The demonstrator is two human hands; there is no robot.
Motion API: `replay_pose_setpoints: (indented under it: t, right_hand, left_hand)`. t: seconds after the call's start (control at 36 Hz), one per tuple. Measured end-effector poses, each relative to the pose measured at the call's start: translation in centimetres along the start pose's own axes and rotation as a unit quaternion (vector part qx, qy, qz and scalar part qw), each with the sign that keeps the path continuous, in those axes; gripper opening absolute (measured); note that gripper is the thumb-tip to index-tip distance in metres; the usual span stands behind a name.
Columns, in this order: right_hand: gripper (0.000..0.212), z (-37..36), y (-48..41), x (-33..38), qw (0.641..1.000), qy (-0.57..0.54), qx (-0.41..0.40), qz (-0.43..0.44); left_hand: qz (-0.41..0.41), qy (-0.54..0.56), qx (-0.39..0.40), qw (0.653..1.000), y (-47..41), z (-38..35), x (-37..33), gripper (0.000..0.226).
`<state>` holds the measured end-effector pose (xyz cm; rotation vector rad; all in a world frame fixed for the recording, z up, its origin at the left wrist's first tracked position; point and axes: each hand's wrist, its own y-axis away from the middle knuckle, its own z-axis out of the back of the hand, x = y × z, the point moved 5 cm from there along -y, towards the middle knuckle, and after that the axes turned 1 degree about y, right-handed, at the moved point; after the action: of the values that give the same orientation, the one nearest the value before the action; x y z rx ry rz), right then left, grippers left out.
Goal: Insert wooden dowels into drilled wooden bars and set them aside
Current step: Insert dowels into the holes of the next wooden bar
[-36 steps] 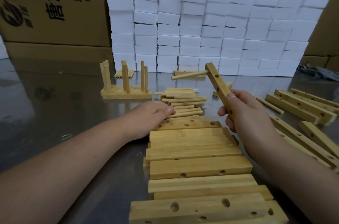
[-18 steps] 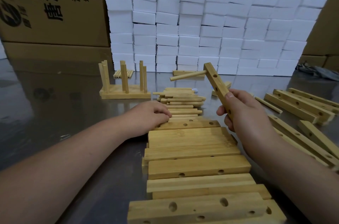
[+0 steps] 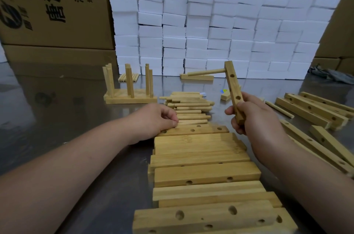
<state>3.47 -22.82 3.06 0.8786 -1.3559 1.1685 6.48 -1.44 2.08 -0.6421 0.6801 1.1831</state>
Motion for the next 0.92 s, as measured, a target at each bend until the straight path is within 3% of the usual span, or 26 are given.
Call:
replay_pose_setpoints:
  t: [0.28, 0.53, 0.81, 0.92]
  right_hand:
    - [0.044, 0.1, 0.1, -0.3, 1.000, -0.002, -0.010, -0.003]
    - [0.040, 0.2, 0.2, -0.3, 1.000, -0.003, -0.009, 0.002]
    - [0.047, -0.1, 0.2, -0.1, 0.999, -0.034, 0.018, -0.008]
    - [0.054, 0.0, 0.5, 0.4, 0.998, -0.058, 0.028, -0.002]
  left_hand:
    - [0.014, -0.027, -0.020, 0.999, -0.2, 0.4, 0.3, 0.009]
    - [0.024, -0.052, -0.032, 0.998, -0.5, 0.7, 1.0, 0.023]
    - [0.040, -0.042, -0.104, 0.993, -0.4, 1.2, 1.1, 0.024]
    - [-0.021, 0.006, -0.153, 0.988, 0.5, 2.0, -1.3, 0.032]
